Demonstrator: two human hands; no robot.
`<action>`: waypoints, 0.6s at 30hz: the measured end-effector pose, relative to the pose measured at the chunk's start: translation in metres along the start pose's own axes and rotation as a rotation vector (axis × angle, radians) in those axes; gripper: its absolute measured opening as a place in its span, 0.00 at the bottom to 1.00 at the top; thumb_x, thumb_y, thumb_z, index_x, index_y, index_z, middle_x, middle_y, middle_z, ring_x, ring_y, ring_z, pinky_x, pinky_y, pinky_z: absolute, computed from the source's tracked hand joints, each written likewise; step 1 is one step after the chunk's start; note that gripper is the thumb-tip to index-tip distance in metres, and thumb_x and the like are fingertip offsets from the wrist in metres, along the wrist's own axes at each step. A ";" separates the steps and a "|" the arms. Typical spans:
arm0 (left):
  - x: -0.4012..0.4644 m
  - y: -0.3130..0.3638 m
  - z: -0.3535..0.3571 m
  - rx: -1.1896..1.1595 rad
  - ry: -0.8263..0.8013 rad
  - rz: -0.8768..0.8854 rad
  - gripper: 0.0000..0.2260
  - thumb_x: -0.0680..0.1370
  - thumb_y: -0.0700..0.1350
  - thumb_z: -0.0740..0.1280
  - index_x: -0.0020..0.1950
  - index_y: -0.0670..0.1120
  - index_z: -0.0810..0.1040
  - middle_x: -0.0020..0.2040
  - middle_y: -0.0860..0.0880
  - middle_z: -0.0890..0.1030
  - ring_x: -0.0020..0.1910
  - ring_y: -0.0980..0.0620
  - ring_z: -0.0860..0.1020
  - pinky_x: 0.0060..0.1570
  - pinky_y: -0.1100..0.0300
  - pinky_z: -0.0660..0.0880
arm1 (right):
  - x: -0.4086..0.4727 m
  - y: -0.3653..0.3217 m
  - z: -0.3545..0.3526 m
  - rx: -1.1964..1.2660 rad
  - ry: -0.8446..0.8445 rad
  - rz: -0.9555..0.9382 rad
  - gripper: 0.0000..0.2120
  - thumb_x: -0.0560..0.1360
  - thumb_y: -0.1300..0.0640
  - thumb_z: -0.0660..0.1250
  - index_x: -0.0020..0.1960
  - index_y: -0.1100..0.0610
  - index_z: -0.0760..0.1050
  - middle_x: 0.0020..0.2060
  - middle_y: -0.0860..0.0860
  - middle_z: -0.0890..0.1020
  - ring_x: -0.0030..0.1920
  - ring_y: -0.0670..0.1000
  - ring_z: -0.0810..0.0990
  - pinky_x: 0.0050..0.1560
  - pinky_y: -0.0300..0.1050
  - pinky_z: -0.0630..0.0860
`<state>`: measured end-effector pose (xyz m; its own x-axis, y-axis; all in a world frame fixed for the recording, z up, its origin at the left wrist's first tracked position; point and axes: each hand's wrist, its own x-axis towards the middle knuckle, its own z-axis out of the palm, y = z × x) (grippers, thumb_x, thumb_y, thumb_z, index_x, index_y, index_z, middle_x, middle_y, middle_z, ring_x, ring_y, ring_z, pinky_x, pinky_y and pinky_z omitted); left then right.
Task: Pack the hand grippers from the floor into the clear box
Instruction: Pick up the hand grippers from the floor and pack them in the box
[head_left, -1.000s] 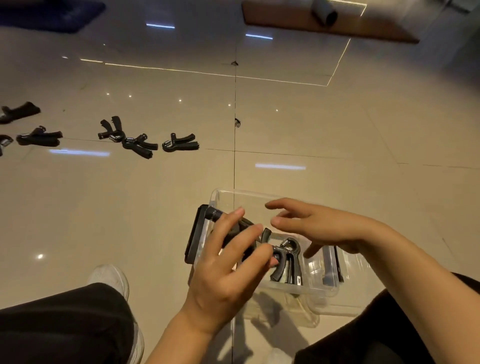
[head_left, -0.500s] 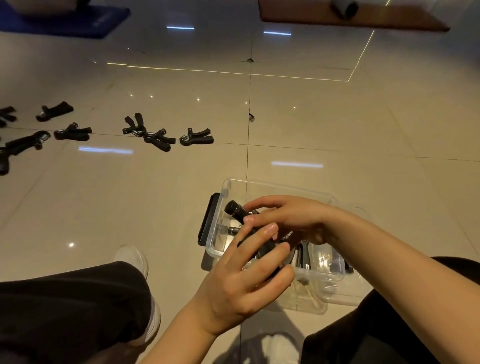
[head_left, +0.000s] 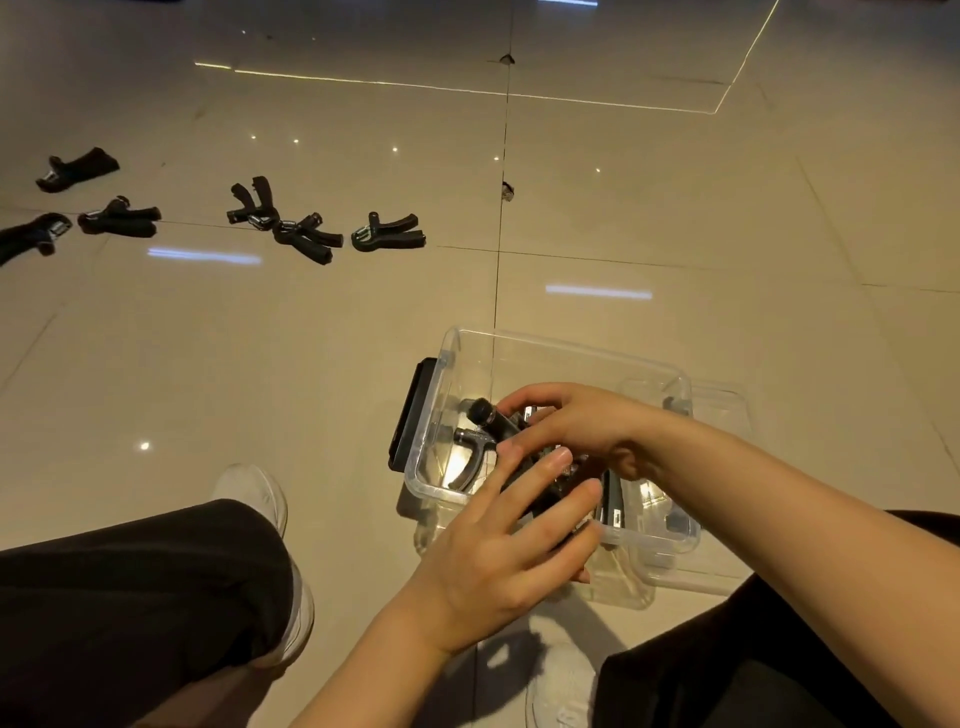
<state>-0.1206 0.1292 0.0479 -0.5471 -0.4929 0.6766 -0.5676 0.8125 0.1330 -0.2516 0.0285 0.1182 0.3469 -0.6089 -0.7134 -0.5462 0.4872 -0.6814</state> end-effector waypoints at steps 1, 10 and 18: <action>-0.006 -0.003 0.004 -0.004 -0.031 -0.054 0.15 0.77 0.50 0.68 0.61 0.45 0.75 0.67 0.45 0.69 0.70 0.39 0.64 0.65 0.38 0.66 | 0.005 0.001 -0.001 -0.024 0.055 -0.023 0.16 0.70 0.61 0.72 0.56 0.50 0.77 0.54 0.58 0.80 0.48 0.54 0.79 0.50 0.53 0.77; -0.053 -0.056 0.029 0.048 -0.282 -0.939 0.27 0.77 0.66 0.50 0.74 0.57 0.57 0.76 0.51 0.54 0.76 0.49 0.45 0.70 0.40 0.52 | 0.062 0.030 -0.016 -0.687 0.435 -0.077 0.25 0.70 0.50 0.72 0.65 0.44 0.69 0.70 0.53 0.62 0.60 0.57 0.73 0.53 0.45 0.71; -0.064 -0.094 0.072 0.079 -0.253 -0.784 0.21 0.74 0.55 0.61 0.65 0.50 0.76 0.67 0.46 0.73 0.69 0.44 0.66 0.68 0.43 0.61 | 0.123 0.059 0.001 -0.989 0.518 -0.118 0.22 0.74 0.51 0.67 0.66 0.46 0.67 0.76 0.57 0.49 0.55 0.62 0.76 0.47 0.50 0.77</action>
<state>-0.0764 0.0618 -0.0603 -0.0910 -0.9704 0.2238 -0.8788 0.1840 0.4403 -0.2401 -0.0171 -0.0101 0.2034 -0.9176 -0.3415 -0.9759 -0.1619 -0.1464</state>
